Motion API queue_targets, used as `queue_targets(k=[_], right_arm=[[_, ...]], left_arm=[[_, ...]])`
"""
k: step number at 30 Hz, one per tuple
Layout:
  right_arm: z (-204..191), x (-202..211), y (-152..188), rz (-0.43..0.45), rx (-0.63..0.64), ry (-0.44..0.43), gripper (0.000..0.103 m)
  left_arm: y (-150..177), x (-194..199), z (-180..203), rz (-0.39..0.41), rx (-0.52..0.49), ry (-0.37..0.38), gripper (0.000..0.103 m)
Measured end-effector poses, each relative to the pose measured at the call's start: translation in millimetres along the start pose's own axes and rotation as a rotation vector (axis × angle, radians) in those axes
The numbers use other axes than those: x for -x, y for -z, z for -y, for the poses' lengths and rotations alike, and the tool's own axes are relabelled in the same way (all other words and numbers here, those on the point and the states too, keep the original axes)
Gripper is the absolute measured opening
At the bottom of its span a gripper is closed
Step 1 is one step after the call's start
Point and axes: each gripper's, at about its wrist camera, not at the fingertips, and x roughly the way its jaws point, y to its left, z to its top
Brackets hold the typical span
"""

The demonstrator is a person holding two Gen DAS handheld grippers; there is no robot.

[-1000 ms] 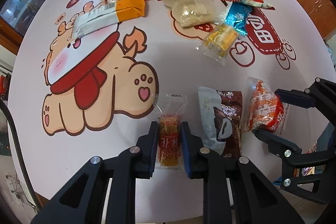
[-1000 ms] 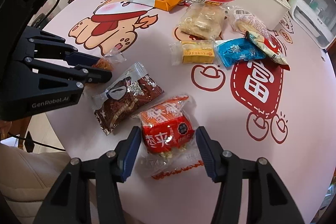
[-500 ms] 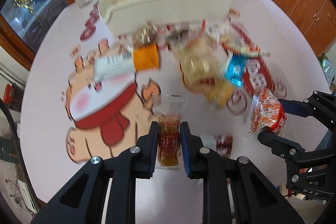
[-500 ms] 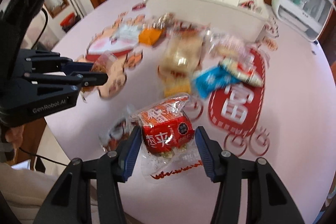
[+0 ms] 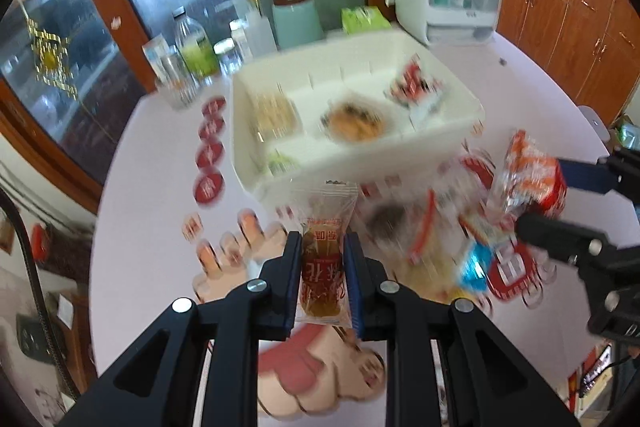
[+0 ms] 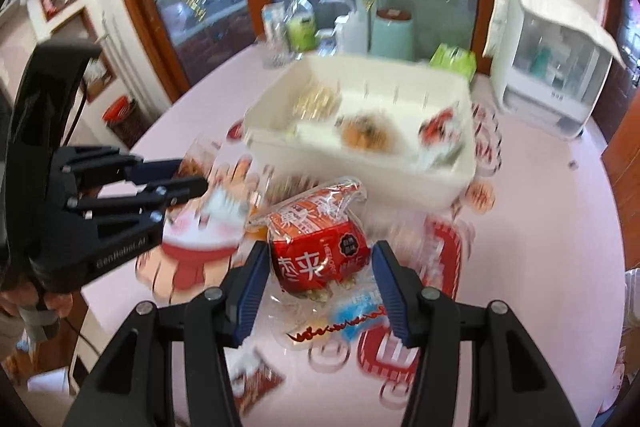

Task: Organize snacks
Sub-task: 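Lift both bags over the tray and release them inside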

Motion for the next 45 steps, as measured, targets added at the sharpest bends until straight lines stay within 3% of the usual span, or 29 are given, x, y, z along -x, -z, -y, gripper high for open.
queue_targets(k=[6,13,20,27,28,30,31,32,45], right_arm=[[16.6,-4.6,-63.3,0.075,-0.073,0.054,0.054],[40.9,-28.9,-114.0,0.087,-0.202,0.104,0.054],[60.2,-64.5,-145.1,0.063,-0.308,0.148,0.055],[69.2,-101.4,-157.8,0.015,-0.355,0.187,0.057],[69.8,-105.5,-158.8,0.016,-0.36,0.197,0.057],[70.9,-108.6,-158.6,0.021,-0.375,0.206,0.057],[72.3,-110.4,-158.6,0.022,-0.39,0.2,0.057],[74.2,-112.9,-158.5,0.013,-0.407,0.189,0.057],[60.9,-103.9,-134.9,-0.043,-0.4,0.202,0.057]], left_arm=[[-54.3,-10.2,-26.8,0.062,-0.016,-0.036,0.019],[-106.3,-38.3,-48.3,0.086,-0.019,-0.032,0.019],[-143.5,-82.9,-65.4,0.05,0.03,0.003,0.019],[-155.6,-118.3,-65.3,0.012,0.06,0.004,0.02],[-156.2,-122.7,-64.7,0.005,0.057,0.005,0.024],[-156.5,-130.4,-62.6,-0.01,0.054,0.014,0.049],[-155.7,-133.2,-62.1,-0.014,0.056,0.015,0.076],[-154.0,-134.5,-62.3,-0.008,0.065,0.009,0.089],[-127.5,-111.0,-62.2,0.008,0.058,0.059,0.09]])
